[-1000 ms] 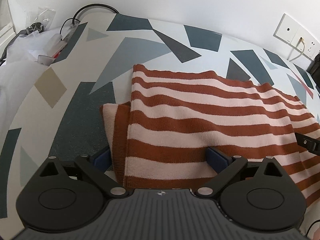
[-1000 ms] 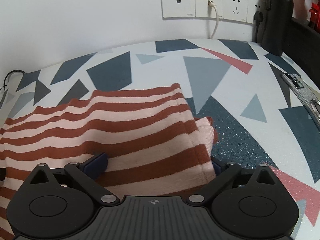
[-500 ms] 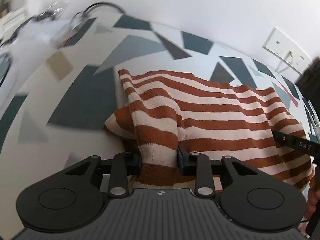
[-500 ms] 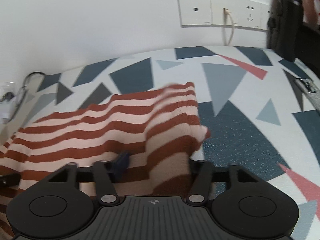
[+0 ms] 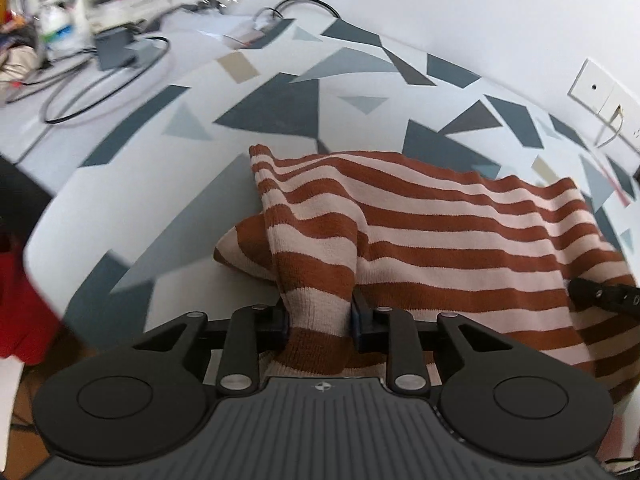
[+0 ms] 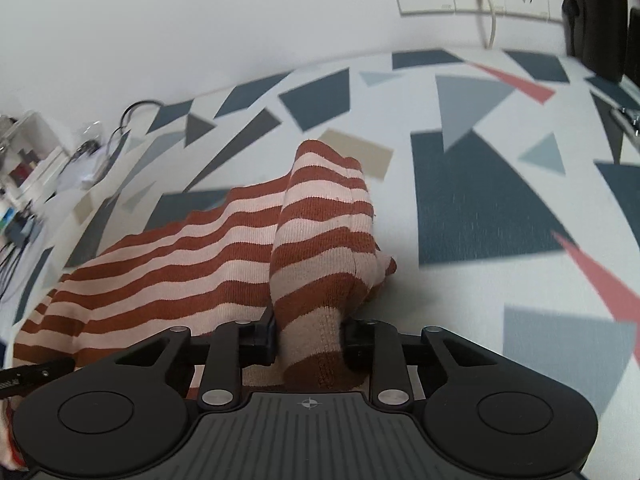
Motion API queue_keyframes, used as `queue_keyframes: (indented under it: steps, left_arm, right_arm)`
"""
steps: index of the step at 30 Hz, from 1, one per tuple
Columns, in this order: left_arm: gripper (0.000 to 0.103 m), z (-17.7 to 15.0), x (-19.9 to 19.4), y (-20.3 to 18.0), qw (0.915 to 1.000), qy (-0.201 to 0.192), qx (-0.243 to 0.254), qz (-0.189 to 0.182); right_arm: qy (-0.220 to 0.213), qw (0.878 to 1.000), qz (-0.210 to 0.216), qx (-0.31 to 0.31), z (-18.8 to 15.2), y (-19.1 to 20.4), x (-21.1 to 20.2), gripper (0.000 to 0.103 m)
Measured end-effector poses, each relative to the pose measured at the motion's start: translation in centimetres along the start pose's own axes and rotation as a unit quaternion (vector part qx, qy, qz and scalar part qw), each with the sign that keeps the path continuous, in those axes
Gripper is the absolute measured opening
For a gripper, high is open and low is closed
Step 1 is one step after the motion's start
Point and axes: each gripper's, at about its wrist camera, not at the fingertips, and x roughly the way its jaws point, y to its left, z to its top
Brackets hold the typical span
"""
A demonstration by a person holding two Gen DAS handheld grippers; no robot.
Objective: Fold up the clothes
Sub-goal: 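Lift the folded sweater with both grippers and carry it to the beige armchair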
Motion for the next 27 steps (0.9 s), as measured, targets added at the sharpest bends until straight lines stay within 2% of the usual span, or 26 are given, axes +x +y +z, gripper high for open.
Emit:
queue_keyframes:
  steps: [3,5,9,14,16,19,23,27]
  left_arm:
    - [0.026,-0.9,-1.3,0.6,0.9997,-0.005,-0.022,0.002]
    - [0.026,-1.1,-2.6,1.3,0.9990,-0.016,-0.042,-0.005]
    - [0.026,-1.1,-5.8,3.1,0.9949,-0.045,-0.087,-0.025]
    - [0.026,-1.3,-11.3,6.0,0.9864,-0.109,-0.123,0.000]
    - [0.026,-1.7,-12.8,7.5,0.9826,-0.121,-0.140,0.012]
    - [0.026,-2.6,-14.7,10.0,0.9772,-0.131,-0.164,0.036]
    - [0.026,-4.2,-16.5,14.4,0.9689,-0.121,-0.208,0.056]
    - [0.026,-6.4,-18.6,19.5,0.9564,-0.127,-0.245,0.097]
  right_arm:
    - [0.001,1.000,0.004,-0.024,-1.0,0.6,-0.9,0.022]
    - [-0.001,1.000,0.018,-0.018,-1.1,0.7,-1.5,0.022]
    - [-0.042,0.997,0.067,-0.009,-0.3,1.5,-4.0,0.021]
    - [-0.078,0.988,0.123,-0.054,1.0,5.8,-6.7,0.021]
    - [-0.082,0.983,0.152,-0.069,1.3,7.8,-7.5,0.021]
    - [-0.084,0.974,0.188,-0.092,1.4,10.7,-8.4,0.021]
    - [-0.084,0.961,0.225,-0.137,0.6,15.4,-8.6,0.021]
    - [-0.051,0.947,0.272,-0.164,-0.9,21.3,-7.8,0.021]
